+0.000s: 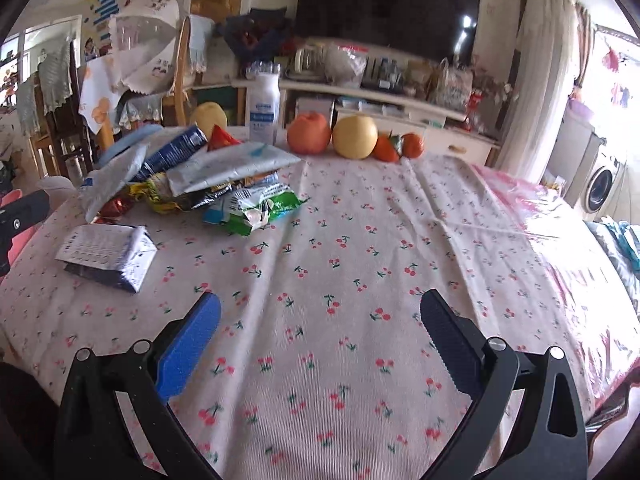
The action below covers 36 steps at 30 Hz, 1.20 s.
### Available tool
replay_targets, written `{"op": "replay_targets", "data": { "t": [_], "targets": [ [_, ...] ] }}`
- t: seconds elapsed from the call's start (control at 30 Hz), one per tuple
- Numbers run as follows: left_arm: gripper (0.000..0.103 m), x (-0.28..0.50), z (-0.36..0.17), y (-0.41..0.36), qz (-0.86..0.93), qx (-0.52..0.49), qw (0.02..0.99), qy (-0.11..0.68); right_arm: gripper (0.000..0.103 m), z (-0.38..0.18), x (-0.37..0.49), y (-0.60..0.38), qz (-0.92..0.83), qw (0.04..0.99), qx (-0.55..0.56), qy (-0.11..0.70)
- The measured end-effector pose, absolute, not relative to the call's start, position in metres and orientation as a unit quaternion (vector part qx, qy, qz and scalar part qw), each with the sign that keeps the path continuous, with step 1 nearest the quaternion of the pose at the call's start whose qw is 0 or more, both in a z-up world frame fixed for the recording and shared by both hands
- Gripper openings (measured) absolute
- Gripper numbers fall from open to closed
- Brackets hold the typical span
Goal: Collect trash
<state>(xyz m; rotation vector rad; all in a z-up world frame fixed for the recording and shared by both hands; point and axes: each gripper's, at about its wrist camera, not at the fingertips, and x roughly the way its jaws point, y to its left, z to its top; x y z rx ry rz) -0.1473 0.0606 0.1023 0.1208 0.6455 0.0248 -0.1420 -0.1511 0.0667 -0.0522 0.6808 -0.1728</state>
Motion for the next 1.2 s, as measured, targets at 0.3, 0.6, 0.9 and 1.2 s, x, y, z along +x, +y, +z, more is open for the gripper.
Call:
{"op": "replay_targets", "data": {
  "t": [0.3, 0.6, 0.9, 1.2],
  "targets": [
    [0.099, -0.187, 0.123, 0.075, 0.007, 0.06, 0.959, 0.277, 0.099, 0.085, -0.187, -0.139, -0.089, 0.955, -0.018, 0.282],
    [0.099, -0.215, 0.132, 0.084, 0.011, 0.081, 0.964, 0.254, 0.099, 0.095, -0.218, -0.121, -0.079, 0.965, -0.038, 0.247],
    [0.099, -0.234, 0.142, 0.091, 0.011, 0.081, 0.968, 0.236, 0.099, 0.103, -0.234, -0.11, -0.07, 0.968, -0.041, 0.238],
    [0.099, -0.245, 0.15, 0.092, 0.014, 0.084, 0.972, 0.218, 0.099, 0.11, -0.25, -0.102, -0.075, 0.973, -0.051, 0.211]
  ]
}}
